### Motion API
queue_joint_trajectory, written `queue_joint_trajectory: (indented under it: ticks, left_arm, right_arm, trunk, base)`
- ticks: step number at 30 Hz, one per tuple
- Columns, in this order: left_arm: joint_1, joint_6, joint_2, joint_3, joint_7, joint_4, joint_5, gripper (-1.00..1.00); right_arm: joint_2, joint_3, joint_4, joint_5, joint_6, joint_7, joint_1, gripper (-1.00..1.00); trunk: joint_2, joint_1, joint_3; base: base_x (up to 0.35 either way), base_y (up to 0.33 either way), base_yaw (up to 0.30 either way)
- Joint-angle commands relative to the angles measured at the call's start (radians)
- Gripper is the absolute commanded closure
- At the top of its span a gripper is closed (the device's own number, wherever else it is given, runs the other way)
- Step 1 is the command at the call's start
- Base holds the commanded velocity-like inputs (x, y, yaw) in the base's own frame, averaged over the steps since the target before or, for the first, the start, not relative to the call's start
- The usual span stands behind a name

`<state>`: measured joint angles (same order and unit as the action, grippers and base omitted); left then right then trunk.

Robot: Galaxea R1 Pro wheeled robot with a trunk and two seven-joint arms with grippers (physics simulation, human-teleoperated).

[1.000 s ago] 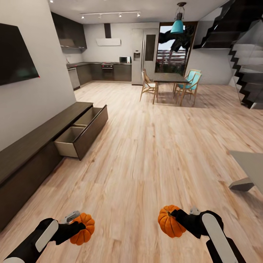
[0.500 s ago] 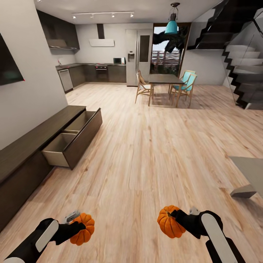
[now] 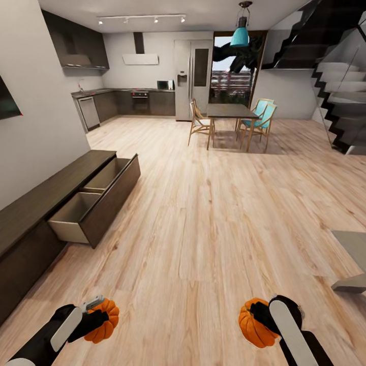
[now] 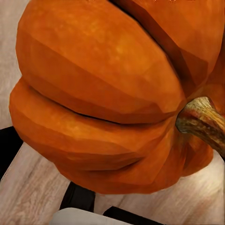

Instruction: Place each of the two pumpkins and all three candles from the living room inside a cabinet in the living room (use any cabinet), then make sure every cabinet is closed, and position the cauldron so it is next to a table in the living room.

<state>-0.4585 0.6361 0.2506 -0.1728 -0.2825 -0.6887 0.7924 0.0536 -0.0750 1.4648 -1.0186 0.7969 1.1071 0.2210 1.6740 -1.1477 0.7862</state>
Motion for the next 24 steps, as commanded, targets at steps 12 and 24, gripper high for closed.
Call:
queue_joint_trajectory:
  ticks: [12, 24]
  left_arm:
    - [0.000, -0.053, -0.001, -0.002, -0.009, 0.001, 0.001, 1.00]
    - [0.000, -0.153, -0.068, -0.062, -0.009, 0.097, -0.019, 1.00]
  right_arm:
    - [-0.001, -0.177, -0.186, 0.120, -0.243, -0.308, 0.001, 1.00]
    - [-0.012, -0.190, -0.224, 0.121, -0.254, -0.323, 0.045, 1.00]
  trunk:
    - [0.000, 0.000, 0.000]
    - [0.000, 0.000, 0.000]
  base:
    - [0.331, 0.000, 0.000]
    - [0.331, 0.000, 0.000]
